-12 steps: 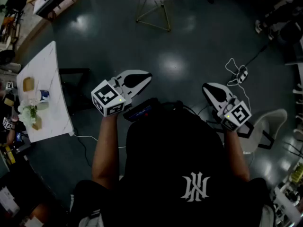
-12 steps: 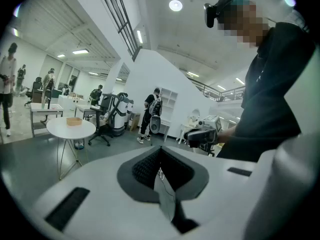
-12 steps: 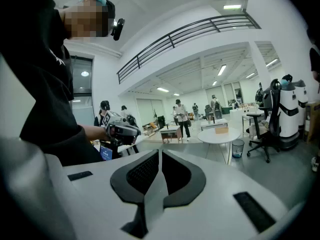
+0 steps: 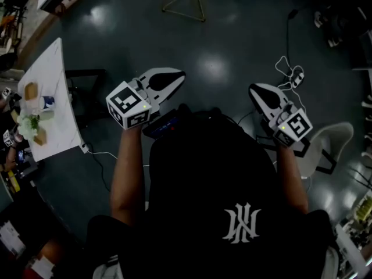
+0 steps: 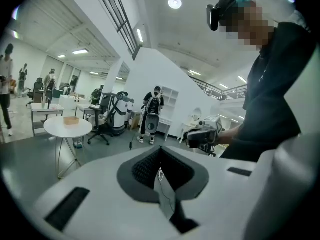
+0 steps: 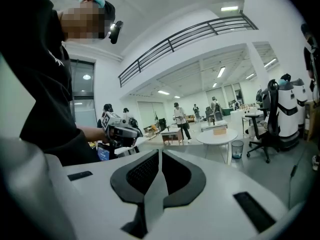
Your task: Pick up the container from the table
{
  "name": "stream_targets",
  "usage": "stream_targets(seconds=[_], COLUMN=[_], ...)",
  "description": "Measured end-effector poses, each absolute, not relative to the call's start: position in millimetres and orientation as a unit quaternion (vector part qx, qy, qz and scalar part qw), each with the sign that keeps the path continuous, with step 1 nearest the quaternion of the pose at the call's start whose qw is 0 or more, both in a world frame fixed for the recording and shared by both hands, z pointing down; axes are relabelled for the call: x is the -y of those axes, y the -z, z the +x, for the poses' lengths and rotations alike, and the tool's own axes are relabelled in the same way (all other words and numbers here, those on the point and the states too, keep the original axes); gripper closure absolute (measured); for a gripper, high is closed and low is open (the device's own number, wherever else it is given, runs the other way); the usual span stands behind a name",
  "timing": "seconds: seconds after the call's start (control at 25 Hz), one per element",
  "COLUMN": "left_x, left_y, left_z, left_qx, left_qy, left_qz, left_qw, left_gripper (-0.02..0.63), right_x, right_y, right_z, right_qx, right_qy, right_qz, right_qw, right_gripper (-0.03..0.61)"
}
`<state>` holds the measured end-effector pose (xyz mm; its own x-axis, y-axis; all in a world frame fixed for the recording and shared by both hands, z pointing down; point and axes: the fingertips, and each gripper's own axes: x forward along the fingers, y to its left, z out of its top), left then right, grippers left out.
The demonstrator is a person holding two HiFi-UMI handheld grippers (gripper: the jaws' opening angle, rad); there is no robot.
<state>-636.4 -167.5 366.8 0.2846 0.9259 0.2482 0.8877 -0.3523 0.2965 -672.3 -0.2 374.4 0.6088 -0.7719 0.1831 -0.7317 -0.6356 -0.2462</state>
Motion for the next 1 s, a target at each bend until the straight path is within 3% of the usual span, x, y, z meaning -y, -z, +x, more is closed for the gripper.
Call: stream_targets(seconds=[1.0], left_x=[87.6], left_y=[-362.3], left_z=[-677.6], left_qx=[-0.573], left_qy=[-0.204], left_qz=[0.793], left_qw=[0.035], left_gripper=[0.611], right_x=[-83.7], right_y=[-381.8], right_z=[-704.7], right_qx=[-0.408], right_qy=[0.126], right_qz=[-0.900], right_qw=[0.087], right_gripper=[0.531])
